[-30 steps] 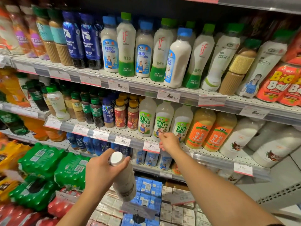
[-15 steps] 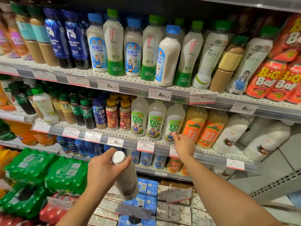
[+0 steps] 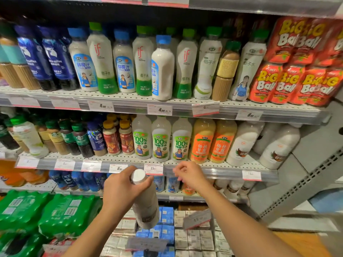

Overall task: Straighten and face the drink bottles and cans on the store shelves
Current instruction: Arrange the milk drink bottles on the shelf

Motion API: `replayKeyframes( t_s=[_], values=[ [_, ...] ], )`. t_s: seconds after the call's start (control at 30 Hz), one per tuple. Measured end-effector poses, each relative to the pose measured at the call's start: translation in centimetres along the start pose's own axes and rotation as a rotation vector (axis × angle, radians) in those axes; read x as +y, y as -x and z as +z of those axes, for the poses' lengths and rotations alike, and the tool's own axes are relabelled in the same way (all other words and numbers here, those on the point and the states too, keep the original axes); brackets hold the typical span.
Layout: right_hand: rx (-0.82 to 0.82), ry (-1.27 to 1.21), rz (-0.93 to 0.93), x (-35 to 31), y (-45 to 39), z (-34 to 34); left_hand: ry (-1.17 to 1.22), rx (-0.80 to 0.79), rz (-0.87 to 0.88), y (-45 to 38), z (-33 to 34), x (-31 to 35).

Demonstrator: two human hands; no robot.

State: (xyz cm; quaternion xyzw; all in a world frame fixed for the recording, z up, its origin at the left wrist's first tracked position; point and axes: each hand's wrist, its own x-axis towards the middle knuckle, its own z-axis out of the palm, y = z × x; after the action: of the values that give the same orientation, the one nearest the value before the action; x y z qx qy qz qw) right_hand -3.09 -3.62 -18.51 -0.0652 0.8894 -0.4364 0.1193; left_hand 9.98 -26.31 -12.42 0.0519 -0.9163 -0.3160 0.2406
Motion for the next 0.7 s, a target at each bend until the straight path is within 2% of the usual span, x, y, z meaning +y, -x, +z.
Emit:
replayKeyframes(
  t_s=[0.1,0.17,0.27,0.47,0.63,0.7],
  values=[
    [-0.167,-0.093,-0.047,0.2,5.4,-0.1,-0.029,-0.028,0.031,-1.2,1.3,1.6],
    [-0.194,-0.086,-0.091,0.4,8.1,-0.5,-0.020,-0.040,0.075,-1.9,2.4,3.2],
    [-0.134,0.031,-0.080,0.8,10.8,-1.9,0.018,-0.064,0.137,-2.5,4.4,6.1],
    [0.033,0.147,0.111,1.4,13.7,-5.9,0.098,-0.177,0.213,-3.1,8.8,12.5],
    [0.224,0.068,0.170,4.3,14.8,-9.4,0.161,-0.264,0.327,-2.9,10.9,18.4],
    [0.282,0.008,0.161,5.8,14.9,-10.9,0.083,-0.358,0.426,-3.6,11.4,20.7]
  ],
)
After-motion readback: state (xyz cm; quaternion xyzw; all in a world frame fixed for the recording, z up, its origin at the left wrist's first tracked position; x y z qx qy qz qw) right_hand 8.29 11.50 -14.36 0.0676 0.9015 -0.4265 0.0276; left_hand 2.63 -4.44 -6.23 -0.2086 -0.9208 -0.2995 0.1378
